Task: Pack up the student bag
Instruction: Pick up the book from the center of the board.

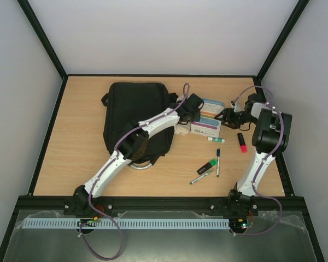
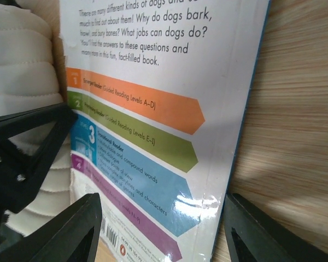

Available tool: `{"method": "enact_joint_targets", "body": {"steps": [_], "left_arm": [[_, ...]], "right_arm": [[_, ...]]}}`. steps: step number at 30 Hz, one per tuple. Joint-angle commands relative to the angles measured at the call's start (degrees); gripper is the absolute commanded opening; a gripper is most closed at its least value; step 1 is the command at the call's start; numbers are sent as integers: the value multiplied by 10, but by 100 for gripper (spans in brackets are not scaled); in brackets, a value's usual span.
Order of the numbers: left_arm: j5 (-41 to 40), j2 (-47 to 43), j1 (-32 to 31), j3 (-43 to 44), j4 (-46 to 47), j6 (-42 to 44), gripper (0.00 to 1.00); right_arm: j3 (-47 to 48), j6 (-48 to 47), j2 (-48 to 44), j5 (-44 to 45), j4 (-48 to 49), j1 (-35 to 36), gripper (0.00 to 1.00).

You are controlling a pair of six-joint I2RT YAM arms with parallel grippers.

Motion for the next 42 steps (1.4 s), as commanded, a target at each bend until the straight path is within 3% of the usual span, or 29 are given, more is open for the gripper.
{"method": "enact_joint_targets", "body": {"steps": [1, 10, 20, 27, 32, 38, 42], "left_arm": [[-6, 56, 0, -24, -85, 12, 2], [11, 50, -2, -35, -78, 7, 2], [56, 32, -5, -69, -42, -11, 2], [48, 8, -6, -78, -35, -19, 3], [55, -51, -6, -113, -1, -18, 17], [55, -182, -11, -199, 49, -25, 45], [34, -283, -30, -283, 99, 6, 52]], "right_arm": [[12, -4, 28, -161, -59, 12, 60], [4, 10, -27, -279, -20, 14, 59], [-9, 75, -20, -212, 37, 24, 55], [-18, 103, -32, -170, 44, 25, 19], [-31, 139, -71, -148, 55, 13, 2], [-28, 139, -135, -157, 30, -9, 1], [-37, 128, -182, -167, 4, -12, 1]]}}
